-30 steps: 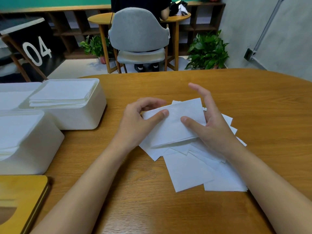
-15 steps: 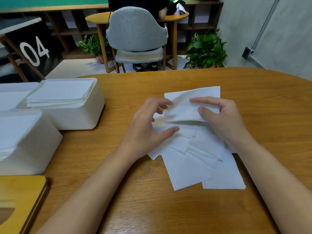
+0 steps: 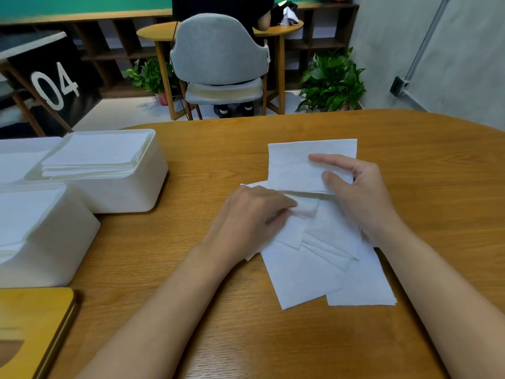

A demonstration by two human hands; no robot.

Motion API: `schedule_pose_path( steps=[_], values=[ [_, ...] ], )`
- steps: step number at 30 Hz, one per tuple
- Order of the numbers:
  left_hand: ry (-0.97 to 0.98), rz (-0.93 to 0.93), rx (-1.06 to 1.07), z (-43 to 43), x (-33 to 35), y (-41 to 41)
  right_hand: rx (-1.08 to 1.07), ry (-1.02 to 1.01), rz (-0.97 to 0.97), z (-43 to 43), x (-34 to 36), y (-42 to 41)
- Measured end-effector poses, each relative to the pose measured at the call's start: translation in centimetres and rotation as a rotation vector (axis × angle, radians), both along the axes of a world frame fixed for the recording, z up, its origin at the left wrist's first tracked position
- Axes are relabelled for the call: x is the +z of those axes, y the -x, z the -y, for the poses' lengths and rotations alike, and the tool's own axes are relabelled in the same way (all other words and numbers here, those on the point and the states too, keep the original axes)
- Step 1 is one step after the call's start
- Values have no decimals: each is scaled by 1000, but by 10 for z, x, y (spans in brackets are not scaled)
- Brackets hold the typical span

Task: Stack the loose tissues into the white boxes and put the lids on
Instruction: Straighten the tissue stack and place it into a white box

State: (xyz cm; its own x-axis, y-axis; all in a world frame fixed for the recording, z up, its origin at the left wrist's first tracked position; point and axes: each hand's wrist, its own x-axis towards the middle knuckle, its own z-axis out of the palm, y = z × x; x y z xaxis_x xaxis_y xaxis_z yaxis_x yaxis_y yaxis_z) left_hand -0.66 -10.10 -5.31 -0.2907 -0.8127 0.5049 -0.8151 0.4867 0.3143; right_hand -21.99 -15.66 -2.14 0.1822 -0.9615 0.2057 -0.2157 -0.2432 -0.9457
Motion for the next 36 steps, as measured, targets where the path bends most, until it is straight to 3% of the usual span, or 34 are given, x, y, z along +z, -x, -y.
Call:
schedule_pose_path(
  steps=[4,11,19,25,30,36],
  values=[
    [132,-37,25,0,2,-2,69,47,-3,-1,3,1],
    [106,-375,19,-9,22,-9,254,149,-116,-10,4,-2],
    [-110,-614,-41,-14,31,-5,128,151,36,-13,0,-11],
    [-344,-955,-83,-13,35,-10,89,-7,262,-13,4,-11],
    [-251,-897,-99,-16,47,-14,132,-71,270,-14,6,-11],
    [-248,-728,-77,-23,62,-21,316,-100,112,-25,17,-10]
  ],
)
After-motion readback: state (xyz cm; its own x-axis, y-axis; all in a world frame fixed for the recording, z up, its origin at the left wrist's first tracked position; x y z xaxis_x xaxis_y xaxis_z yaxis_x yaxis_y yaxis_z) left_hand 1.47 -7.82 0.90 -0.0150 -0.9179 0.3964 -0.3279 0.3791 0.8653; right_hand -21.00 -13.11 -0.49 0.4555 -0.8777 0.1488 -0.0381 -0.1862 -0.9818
